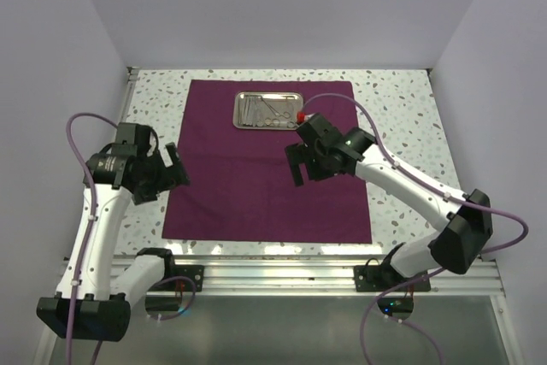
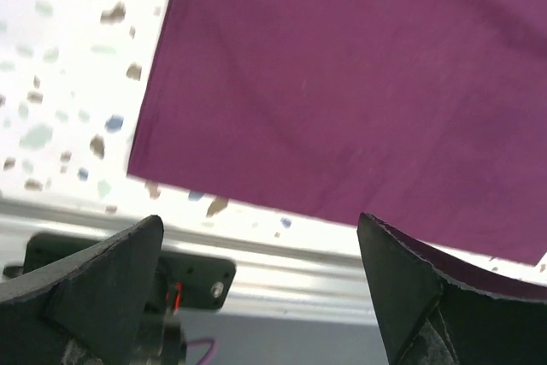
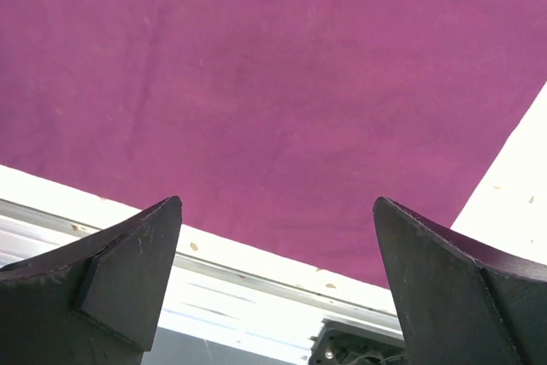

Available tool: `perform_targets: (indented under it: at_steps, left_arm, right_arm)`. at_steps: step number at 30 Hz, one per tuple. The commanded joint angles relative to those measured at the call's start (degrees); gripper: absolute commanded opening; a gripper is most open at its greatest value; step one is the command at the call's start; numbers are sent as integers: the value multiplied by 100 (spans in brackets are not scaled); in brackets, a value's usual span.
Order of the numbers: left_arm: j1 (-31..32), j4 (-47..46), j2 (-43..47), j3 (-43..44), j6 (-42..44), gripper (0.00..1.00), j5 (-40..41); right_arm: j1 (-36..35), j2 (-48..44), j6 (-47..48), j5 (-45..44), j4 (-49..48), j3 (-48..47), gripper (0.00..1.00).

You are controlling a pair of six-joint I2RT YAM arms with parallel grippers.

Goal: Open and lay out the surgical kit
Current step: Smooth out the surgical kit at the center of the board, then move the container from the surgical kit.

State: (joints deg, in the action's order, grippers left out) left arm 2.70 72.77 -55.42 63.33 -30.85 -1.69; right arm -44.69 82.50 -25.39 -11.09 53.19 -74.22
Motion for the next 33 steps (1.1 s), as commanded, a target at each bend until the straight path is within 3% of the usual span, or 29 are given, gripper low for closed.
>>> perform_targets:
  at_steps: [1,4,10,14,17,23,29,33]
  left_arm:
    - [11,-824,-302,312,123,100,21]
    - [11,-1633,-688,189,115,100,-147]
    - [29,-2864,-1892,267,246,94,-507]
    - [64,-3469,-2744,373,570,88,-534]
    - [108,-3874,-3254,329,764,81,-656]
    - [205,-4131,-3966,496,1054,76,-579]
    - [205,-4113,-4467,374,1275,65,-367]
    - [205,-4367,-4425,346,1082,61,-270]
  right_arm:
    - [47,422,148,-270,25,-821,98]
    - [179,933,236,-393,77,-1673,98]
    - [513,2760,271,-271,455,-3931,86]
    - [619,4166,289,-253,859,-6150,89]
    - [707,5134,359,-323,1018,-7191,91]
    - [1119,5294,96,28,61,-6721,92]
    - [1489,5926,69,81,157,-7326,89]
    - [1691,5769,165,-94,52,-6809,88]
